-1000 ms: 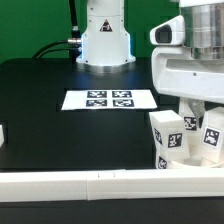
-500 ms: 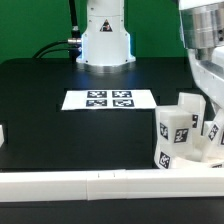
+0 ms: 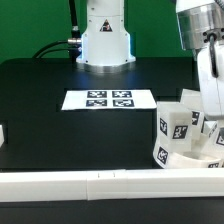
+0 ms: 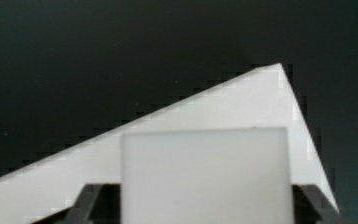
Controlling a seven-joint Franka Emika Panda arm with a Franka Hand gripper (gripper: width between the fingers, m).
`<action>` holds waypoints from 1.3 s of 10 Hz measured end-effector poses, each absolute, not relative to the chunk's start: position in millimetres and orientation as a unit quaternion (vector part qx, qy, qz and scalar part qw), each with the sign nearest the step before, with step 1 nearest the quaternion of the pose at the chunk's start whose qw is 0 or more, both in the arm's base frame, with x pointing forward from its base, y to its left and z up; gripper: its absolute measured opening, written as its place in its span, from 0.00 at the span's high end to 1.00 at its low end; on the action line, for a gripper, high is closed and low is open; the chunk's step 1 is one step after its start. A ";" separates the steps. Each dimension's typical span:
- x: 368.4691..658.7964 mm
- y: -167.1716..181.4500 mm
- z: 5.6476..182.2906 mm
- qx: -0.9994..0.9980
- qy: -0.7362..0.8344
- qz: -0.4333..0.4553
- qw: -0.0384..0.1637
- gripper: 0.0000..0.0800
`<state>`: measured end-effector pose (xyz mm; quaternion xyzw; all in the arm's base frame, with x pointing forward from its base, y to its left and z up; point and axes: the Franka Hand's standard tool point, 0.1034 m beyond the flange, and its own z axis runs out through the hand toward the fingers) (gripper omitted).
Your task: Assemble stool
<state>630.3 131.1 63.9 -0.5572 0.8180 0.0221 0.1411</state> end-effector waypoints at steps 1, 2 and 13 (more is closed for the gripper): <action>630.3 129.8 64.4 -0.573 0.807 0.021 0.141 0.43; 632.3 125.7 68.2 -0.595 0.791 0.017 0.144 0.26; 630.5 139.4 114.4 -0.950 0.297 -0.028 0.095 0.19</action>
Offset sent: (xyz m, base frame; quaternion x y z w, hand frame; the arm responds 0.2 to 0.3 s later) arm -0.0078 0.0109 0.0398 -0.0180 -0.0767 -0.0808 0.9936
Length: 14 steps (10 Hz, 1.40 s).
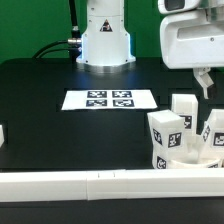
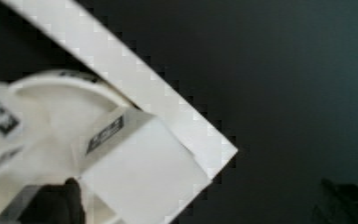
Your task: Assemble stool
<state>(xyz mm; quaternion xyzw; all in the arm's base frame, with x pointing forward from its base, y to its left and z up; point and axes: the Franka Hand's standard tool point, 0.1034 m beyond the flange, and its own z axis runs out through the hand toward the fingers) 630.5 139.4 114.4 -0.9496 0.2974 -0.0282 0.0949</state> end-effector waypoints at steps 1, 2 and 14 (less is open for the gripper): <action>629.5 138.5 112.8 -0.972 0.218 -0.035 0.086 0.19; 629.5 137.7 112.4 -0.978 0.189 -0.038 0.084 0.19; 627.7 127.8 90.7 -0.904 -0.422 -0.065 -0.007 0.19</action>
Offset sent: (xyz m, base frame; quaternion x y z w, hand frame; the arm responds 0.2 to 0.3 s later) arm 0.0000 0.0000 0.0000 0.0000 0.0000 -0.1296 0.9916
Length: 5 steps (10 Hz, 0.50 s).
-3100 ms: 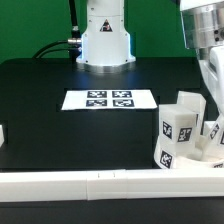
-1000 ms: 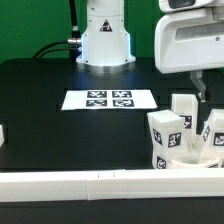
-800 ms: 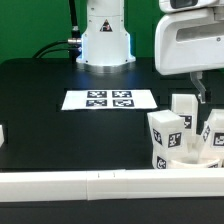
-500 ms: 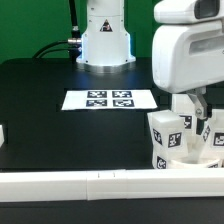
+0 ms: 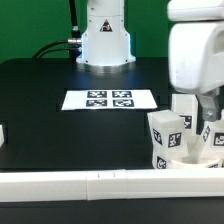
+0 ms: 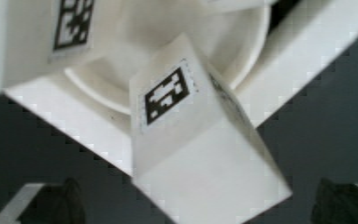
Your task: Assemble stool
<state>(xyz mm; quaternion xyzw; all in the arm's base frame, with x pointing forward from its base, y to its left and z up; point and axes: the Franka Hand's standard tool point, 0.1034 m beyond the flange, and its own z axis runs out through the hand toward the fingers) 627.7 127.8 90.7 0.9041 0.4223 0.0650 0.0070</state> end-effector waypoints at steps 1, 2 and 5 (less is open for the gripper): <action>624.5 125.1 83.6 0.873 0.483 0.060 0.017 0.19; 623.6 121.0 76.8 0.850 0.523 0.054 0.024 0.19; 626.0 116.7 69.5 0.819 0.571 0.045 0.034 0.20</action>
Offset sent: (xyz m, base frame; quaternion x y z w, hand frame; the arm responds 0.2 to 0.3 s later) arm 0.0120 0.0024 -0.0137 -0.0063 -0.0206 -0.2362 0.9715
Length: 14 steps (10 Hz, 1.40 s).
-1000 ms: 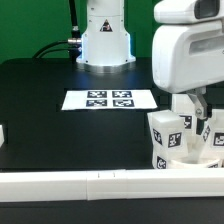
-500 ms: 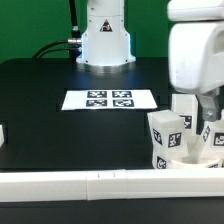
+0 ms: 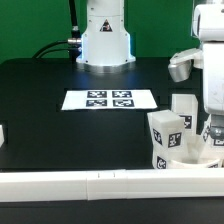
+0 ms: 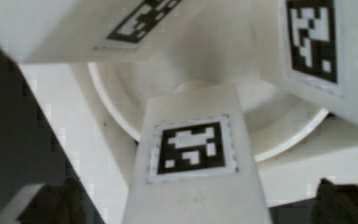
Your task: Assemble stool
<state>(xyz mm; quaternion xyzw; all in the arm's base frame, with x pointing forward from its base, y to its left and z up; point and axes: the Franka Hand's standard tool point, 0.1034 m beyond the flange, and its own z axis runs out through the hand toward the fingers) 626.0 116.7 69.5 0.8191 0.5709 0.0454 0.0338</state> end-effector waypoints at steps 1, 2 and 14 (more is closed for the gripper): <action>625.9 116.4 69.3 0.826 0.562 0.045 0.034 0.20; 625.9 115.9 69.1 0.826 0.561 0.045 0.033 0.40; 632.3 91.9 71.2 0.998 -0.032 0.057 -0.025 0.57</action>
Offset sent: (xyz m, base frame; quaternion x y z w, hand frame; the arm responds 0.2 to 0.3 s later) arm 0.0000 0.0000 0.0000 0.0000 0.0000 0.1296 0.9916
